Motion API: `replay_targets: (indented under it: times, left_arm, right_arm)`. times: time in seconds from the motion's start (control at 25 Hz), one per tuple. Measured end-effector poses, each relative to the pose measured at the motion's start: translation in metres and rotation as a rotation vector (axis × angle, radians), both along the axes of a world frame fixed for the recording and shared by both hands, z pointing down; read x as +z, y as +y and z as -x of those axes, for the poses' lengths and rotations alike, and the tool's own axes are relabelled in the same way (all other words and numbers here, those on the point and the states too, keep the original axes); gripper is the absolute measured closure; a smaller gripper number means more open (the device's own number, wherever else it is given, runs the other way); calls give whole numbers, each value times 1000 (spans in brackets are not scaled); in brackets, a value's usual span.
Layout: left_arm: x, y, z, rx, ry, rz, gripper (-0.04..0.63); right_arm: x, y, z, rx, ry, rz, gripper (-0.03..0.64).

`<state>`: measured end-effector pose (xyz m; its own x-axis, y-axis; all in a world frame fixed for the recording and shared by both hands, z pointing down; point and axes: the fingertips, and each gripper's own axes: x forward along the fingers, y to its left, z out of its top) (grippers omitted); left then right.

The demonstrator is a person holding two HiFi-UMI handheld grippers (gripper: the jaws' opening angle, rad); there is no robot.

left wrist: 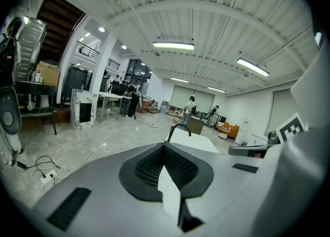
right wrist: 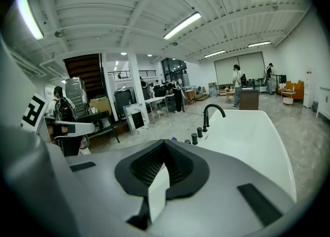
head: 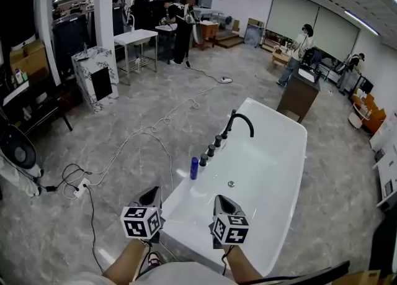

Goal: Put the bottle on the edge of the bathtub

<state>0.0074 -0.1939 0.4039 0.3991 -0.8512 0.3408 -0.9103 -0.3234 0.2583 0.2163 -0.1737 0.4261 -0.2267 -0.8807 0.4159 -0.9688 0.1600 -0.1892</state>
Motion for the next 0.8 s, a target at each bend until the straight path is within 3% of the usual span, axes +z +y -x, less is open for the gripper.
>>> replay_targets:
  times: [0.8]
  left_arm:
    - [5, -1, 31, 22, 12, 11, 580]
  right_arm:
    - [-3, 2, 29, 26, 16, 14, 591]
